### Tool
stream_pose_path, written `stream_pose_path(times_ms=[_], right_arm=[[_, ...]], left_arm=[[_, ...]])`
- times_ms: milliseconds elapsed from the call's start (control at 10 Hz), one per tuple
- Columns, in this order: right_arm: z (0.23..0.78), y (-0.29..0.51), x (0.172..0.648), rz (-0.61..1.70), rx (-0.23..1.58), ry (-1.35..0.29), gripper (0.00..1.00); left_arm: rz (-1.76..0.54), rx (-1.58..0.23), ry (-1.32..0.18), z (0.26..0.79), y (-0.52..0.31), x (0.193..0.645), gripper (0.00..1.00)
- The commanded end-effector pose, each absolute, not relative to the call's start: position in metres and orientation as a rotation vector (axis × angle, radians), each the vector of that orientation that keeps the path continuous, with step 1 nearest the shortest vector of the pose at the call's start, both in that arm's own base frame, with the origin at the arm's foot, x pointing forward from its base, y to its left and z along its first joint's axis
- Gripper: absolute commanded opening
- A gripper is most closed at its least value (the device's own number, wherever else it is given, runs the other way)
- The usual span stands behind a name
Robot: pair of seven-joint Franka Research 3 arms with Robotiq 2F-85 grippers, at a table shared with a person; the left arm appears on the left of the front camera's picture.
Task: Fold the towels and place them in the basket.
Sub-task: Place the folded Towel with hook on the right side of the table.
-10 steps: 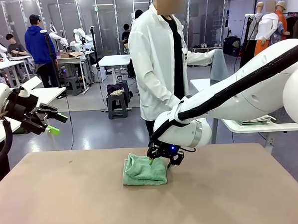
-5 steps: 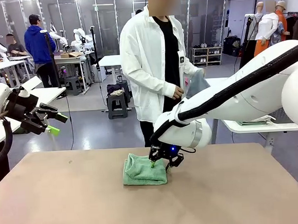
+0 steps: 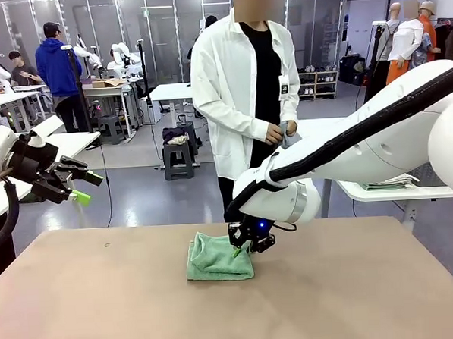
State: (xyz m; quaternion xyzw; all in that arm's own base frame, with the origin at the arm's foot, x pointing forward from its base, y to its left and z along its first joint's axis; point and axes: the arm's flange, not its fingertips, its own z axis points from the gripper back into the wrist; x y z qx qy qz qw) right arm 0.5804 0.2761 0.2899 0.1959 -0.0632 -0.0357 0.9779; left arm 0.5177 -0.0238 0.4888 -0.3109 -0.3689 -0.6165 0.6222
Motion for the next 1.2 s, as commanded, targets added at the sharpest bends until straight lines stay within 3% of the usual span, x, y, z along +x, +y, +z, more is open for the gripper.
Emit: stream_pose_path(times_ms=[0,100,1100], right_arm=[[0.2905,0.2736,0.5803,-0.064,0.406,-0.100,0.10],[0.2916,0.2731,0.5797,-0.062,0.403,-0.096,0.00],[0.2912,0.2767,0.5805,-0.065,0.392,-0.110,0.00]], left_arm=[[-1.430,-0.708,-0.856,0.4898,-0.0233,0.5170,1.00],[-1.430,-0.708,-0.856,0.4898,-0.0233,0.5170,1.00],[-1.430,-0.708,-0.856,0.4898,-0.0233,0.5170,1.00]])
